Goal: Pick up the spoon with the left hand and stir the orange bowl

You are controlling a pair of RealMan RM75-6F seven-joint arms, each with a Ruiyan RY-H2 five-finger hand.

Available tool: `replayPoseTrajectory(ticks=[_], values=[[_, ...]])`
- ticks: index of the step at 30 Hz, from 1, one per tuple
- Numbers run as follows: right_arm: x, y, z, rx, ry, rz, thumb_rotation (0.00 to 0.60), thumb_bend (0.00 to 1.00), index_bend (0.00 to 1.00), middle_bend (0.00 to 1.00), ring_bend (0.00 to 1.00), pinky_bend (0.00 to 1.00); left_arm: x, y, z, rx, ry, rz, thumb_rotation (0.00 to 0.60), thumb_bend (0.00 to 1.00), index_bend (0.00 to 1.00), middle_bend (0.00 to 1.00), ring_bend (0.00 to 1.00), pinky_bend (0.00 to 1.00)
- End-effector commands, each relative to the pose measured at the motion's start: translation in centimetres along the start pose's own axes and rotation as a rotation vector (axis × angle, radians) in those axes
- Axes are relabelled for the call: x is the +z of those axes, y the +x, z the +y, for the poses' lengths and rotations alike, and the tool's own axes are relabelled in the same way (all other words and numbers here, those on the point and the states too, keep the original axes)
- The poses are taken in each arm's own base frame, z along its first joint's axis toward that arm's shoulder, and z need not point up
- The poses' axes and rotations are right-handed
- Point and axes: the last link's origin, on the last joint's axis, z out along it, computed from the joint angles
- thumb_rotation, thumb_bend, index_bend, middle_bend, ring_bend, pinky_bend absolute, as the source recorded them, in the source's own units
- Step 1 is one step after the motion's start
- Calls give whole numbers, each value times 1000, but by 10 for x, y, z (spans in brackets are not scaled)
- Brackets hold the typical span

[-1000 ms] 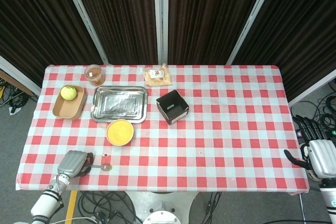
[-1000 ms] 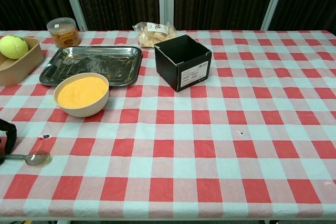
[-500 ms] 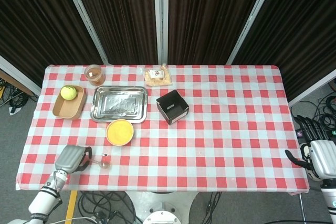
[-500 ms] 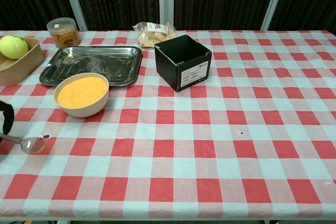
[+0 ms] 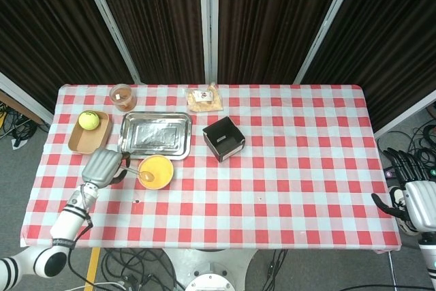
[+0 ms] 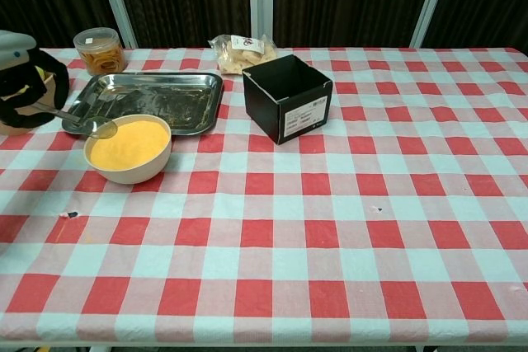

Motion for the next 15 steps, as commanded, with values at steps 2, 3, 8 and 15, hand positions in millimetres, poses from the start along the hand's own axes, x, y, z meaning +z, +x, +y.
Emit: replayPoseTrajectory(ticks=[2, 3, 8, 15], values=[[-1, 0, 1, 1, -6, 0, 600, 198, 0, 61, 0, 0, 21, -4, 12, 45, 1, -21, 600, 448, 649, 938, 903, 983], [-1, 0, 2, 1, -8, -1, 600, 198, 0, 60, 0, 0, 24, -6, 13, 53, 5, -32, 600, 447, 649, 937, 903, 983], [-2, -1, 4, 4, -16, -5, 600, 198, 0, 60, 0, 0, 32, -14, 14, 84, 25, -57, 600, 447, 645, 931, 902, 983], [-1, -1, 5, 5, -19, -5, 600, 198, 0, 61, 0, 0, 32, -20, 13, 115, 51, -72, 600, 447, 621, 925, 902, 983]])
